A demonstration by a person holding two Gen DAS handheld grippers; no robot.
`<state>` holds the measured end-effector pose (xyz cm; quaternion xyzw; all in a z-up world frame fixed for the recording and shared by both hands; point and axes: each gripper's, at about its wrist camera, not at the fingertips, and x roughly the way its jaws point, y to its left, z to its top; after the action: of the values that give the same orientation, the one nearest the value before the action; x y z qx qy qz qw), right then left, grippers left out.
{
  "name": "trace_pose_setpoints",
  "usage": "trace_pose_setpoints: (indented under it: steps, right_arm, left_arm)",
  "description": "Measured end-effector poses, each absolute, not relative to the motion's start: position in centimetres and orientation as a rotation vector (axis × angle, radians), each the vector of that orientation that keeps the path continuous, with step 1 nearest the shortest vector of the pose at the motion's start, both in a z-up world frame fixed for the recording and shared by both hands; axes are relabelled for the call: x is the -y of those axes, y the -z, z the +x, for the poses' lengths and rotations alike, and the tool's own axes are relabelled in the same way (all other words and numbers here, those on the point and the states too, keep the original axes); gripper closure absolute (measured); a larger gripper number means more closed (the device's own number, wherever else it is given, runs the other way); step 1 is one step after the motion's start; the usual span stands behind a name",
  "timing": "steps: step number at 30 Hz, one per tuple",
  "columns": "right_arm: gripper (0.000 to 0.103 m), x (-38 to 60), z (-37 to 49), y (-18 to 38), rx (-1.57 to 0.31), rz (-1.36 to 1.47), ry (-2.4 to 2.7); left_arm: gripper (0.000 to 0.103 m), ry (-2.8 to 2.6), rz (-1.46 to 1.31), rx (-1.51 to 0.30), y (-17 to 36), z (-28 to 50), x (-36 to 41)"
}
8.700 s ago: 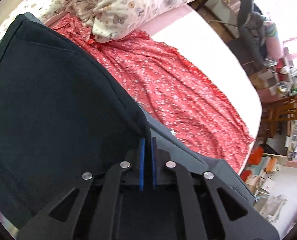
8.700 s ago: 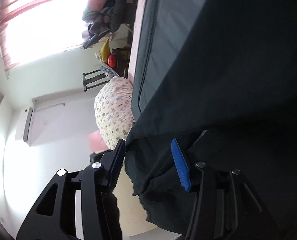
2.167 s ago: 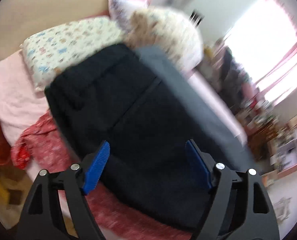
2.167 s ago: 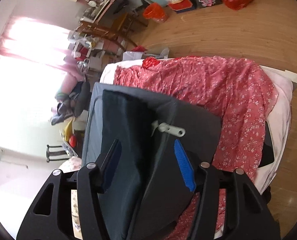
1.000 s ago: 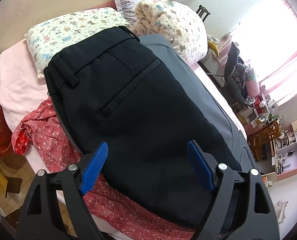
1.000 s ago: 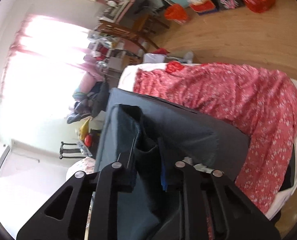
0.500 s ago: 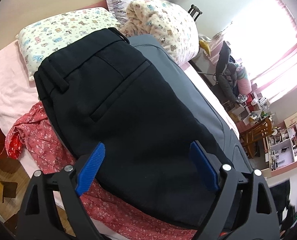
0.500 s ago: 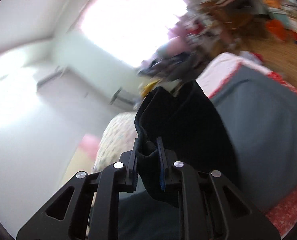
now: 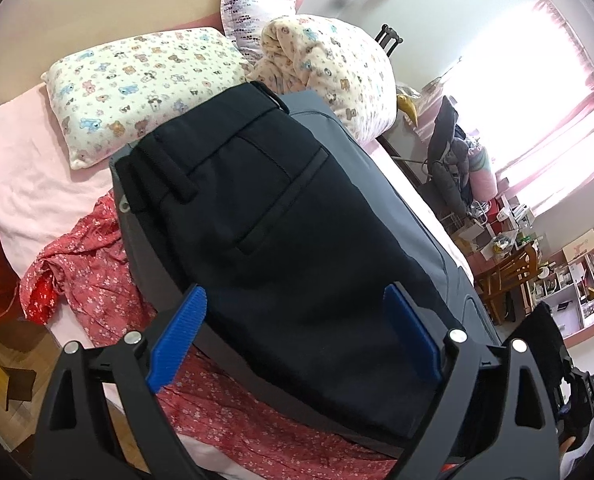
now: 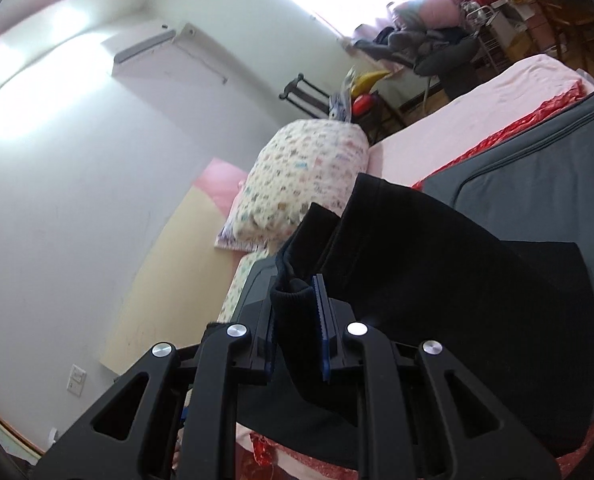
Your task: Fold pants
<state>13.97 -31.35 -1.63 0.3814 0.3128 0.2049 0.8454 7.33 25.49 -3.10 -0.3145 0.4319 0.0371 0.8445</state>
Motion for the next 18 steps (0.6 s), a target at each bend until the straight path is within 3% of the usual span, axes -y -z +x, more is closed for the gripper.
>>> trace_pose_setpoints:
  steps: [13,18]
  right_arm:
    - [0.086,30.0,12.9,4.1,-0.706,0.777,-0.371]
    - [0.086,25.0,12.5,4.3,-0.776,0.472,-0.402]
  left_arm:
    - [0.012,-0.061,-0.669,-0.915,3.2,7.1,-26.1]
    - [0.012,-0.024,-0.641,-0.92,3.4,8.4,-24.7]
